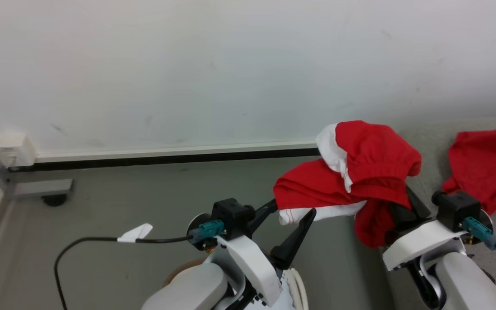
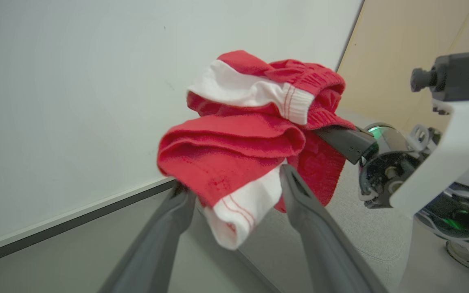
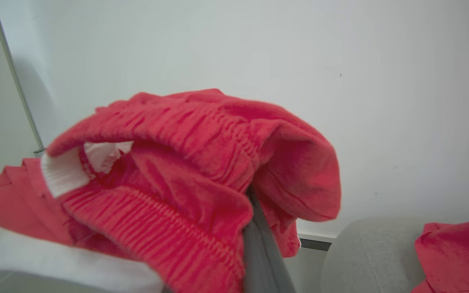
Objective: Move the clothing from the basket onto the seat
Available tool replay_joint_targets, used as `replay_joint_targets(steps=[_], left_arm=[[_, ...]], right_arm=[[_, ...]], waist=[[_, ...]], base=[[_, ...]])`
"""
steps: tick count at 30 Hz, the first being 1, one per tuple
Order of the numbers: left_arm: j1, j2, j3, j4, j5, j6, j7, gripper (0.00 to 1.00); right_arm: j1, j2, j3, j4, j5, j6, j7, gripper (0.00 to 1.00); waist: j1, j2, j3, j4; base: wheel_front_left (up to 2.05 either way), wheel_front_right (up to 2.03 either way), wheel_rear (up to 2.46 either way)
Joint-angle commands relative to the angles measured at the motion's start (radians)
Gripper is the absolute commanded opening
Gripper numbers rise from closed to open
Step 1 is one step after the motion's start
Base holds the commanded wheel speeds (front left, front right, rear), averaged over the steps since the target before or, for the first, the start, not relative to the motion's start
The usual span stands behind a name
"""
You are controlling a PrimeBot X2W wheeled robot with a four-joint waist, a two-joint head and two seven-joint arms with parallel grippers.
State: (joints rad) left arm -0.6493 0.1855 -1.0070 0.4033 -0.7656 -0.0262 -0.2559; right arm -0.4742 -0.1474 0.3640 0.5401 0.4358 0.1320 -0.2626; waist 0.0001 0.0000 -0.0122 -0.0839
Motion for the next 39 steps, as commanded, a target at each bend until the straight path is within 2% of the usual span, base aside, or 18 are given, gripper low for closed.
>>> replay_joint_targets(steps=[1, 11, 18, 28, 34, 39], left_arm=[[0.014, 0.008, 0.003, -0.006, 0.009, 0.001, -0.001, 1.00], [0.023, 0.024, 0.001, -0.048, 0.060, -0.008, -0.007, 1.00], [0.038, 0.026, 0.021, -0.070, 0.114, -0.006, -0.008, 1.00], [0.049, 0.013, 0.053, -0.067, 0.152, -0.022, -0.008, 1.00], [0.039, 0.012, 0.064, -0.073, 0.178, -0.033, -0.009, 1.00], [0.019, 0.039, 0.063, -0.076, 0.190, -0.041, -0.005, 1.00]], right_arm=[[0.015, -0.014, -0.016, -0.014, -0.006, -0.002, -0.003, 0.00], [0.098, -0.073, -0.168, -0.139, -0.072, -0.002, -0.003, 0.00], [0.170, -0.055, -0.237, -0.208, -0.088, -0.002, -0.003, 0.00], [0.185, -0.037, -0.265, -0.250, -0.099, -0.002, 0.003, 0.00], [0.134, -0.071, -0.301, -0.280, -0.108, -0.002, 0.018, 0.00], [0.042, -0.131, -0.364, -0.296, -0.106, -0.002, 0.062, 0.00]], waist=[[-0.0001, 0.0000, 0.022, -0.075], [-0.0001, 0.0000, 0.050, -0.258], [-0.0001, 0.0000, 0.065, -0.333], [-0.0001, 0.0000, 0.073, -0.353], [-0.0001, 0.0000, 0.107, -0.335], [-0.0001, 0.0000, 0.179, -0.314]], base=[[0.00, 0.00, 0.00], [0.00, 0.00, 0.00], [0.00, 0.00, 0.00], [0.00, 0.00, 0.00], [0.00, 0.00, 0.00], [0.00, 0.00, 0.00]])
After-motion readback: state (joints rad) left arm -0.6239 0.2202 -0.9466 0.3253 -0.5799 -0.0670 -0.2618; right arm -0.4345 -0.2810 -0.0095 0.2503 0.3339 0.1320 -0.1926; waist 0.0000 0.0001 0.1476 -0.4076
